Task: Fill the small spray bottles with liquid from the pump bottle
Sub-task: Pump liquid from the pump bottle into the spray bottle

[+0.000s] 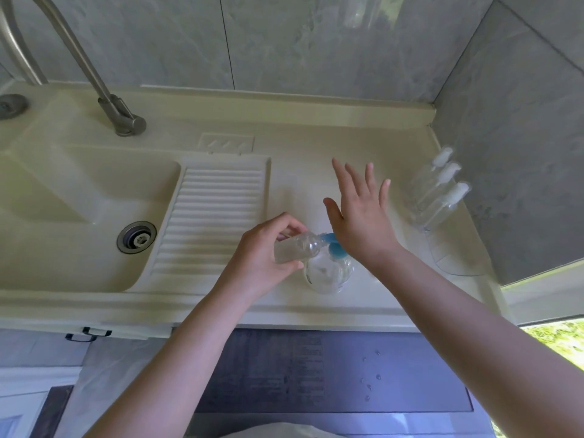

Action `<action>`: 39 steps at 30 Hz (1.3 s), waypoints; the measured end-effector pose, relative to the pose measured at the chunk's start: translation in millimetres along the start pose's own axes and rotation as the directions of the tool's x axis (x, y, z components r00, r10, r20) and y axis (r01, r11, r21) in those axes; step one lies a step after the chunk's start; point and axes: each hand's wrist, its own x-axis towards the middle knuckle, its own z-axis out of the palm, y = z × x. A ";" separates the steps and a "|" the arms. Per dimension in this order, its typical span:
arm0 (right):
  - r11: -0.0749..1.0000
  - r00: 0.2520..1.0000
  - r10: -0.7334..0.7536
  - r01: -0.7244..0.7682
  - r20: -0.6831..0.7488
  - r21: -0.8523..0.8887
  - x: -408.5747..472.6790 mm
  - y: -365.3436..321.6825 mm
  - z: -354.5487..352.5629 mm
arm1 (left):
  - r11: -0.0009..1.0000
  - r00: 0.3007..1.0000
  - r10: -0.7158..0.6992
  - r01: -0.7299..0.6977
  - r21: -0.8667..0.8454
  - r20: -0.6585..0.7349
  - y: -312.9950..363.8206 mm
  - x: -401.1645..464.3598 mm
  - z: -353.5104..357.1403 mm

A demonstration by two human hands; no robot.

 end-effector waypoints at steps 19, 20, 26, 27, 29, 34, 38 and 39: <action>0.995 0.992 0.102 -0.100 0.073 -0.029 -1.4 4.2 -0.1 | 0.999 0.999 0.033 -0.032 0.024 -0.027 -4.6 0.1 1.3; 0.996 0.995 0.086 -0.084 0.054 -0.036 -1.0 3.4 -1.0 | 0.999 0.999 0.032 -0.031 0.020 -0.033 -4.1 -0.3 1.1; 0.992 0.987 0.124 -0.121 0.099 -0.036 -0.7 2.7 3.7 | 0.999 0.999 0.029 -0.028 0.026 -0.039 -4.4 -0.1 1.1; 0.993 0.991 0.109 -0.105 0.071 -0.055 0.9 3.1 1.5 | 0.999 0.999 0.029 -0.028 0.027 -0.041 -3.7 0.1 0.5; 0.993 0.996 0.085 -0.082 0.036 -0.086 2.2 2.7 -3.8 | 0.999 0.998 0.033 -0.032 0.024 -0.048 -2.8 0.3 0.4; 0.992 0.984 0.124 -0.118 0.130 -0.054 -3.8 -0.4 3.3 | 0.999 0.998 0.030 -0.029 0.032 -0.048 -2.6 -1.4 1.2; 0.991 0.993 0.084 -0.075 0.078 -0.113 0.8 3.5 -3.3 | 0.999 0.998 0.034 -0.033 0.040 -0.046 -1.8 -0.7 0.1; 0.992 0.994 0.079 -0.071 0.074 -0.108 1.3 2.7 -3.8 | 0.999 0.998 0.035 -0.033 0.041 -0.050 -1.6 -0.1 -0.4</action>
